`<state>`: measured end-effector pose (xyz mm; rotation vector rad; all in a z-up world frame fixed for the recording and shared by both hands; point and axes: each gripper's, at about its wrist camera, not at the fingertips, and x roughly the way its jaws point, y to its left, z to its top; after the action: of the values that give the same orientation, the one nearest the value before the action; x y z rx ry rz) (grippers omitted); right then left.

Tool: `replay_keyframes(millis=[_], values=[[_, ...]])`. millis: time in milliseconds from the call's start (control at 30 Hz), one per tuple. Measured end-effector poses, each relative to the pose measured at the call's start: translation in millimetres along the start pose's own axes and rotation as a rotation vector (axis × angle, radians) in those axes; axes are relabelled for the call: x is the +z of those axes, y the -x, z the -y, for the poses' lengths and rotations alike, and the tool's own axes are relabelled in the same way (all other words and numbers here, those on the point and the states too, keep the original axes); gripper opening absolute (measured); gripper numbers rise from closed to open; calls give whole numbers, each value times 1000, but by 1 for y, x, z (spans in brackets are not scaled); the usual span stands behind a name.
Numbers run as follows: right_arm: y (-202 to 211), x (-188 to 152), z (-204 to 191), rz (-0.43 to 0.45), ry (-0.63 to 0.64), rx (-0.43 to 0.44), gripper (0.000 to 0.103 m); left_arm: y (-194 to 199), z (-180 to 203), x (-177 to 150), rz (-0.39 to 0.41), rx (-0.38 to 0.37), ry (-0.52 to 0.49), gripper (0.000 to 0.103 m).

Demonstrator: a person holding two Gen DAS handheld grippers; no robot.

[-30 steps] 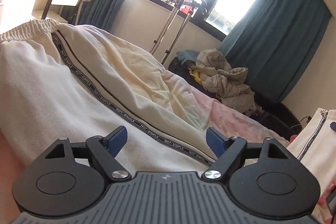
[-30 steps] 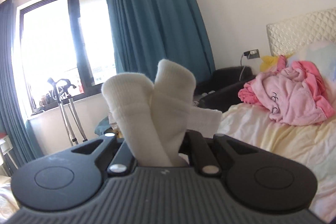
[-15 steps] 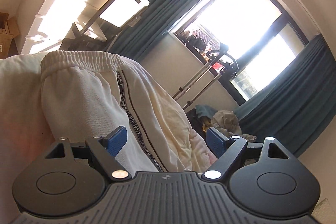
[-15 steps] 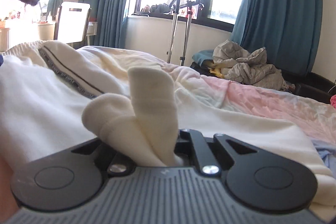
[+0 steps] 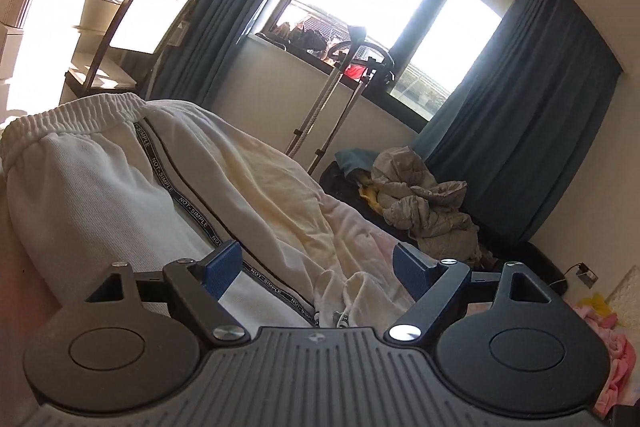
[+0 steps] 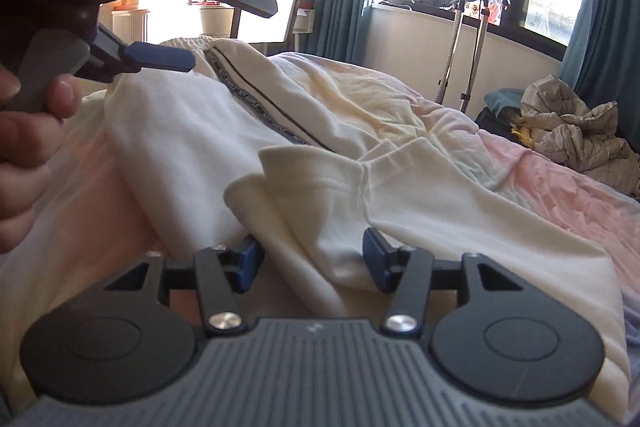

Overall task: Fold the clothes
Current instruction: 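Lower the cuffs onto the sweatpants and open the right tool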

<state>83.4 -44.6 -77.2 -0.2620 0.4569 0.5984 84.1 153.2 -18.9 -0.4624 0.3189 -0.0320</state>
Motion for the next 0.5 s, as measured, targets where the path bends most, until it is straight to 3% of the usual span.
replay_keyframes(millis=[100,233,367,500], values=[[37,-8,18,12,-39,3,55,-8,23,-16,-37,-11,-125,85],[64,-11,45,33,-139,-9,55,-23,38,-37,-89,48,-218,85],[75,-16,70,100,-235,-148,55,-24,42,-49,-108,104,-274,85],[71,-28,100,104,-310,-308,55,-12,46,-47,-87,80,-250,85]])
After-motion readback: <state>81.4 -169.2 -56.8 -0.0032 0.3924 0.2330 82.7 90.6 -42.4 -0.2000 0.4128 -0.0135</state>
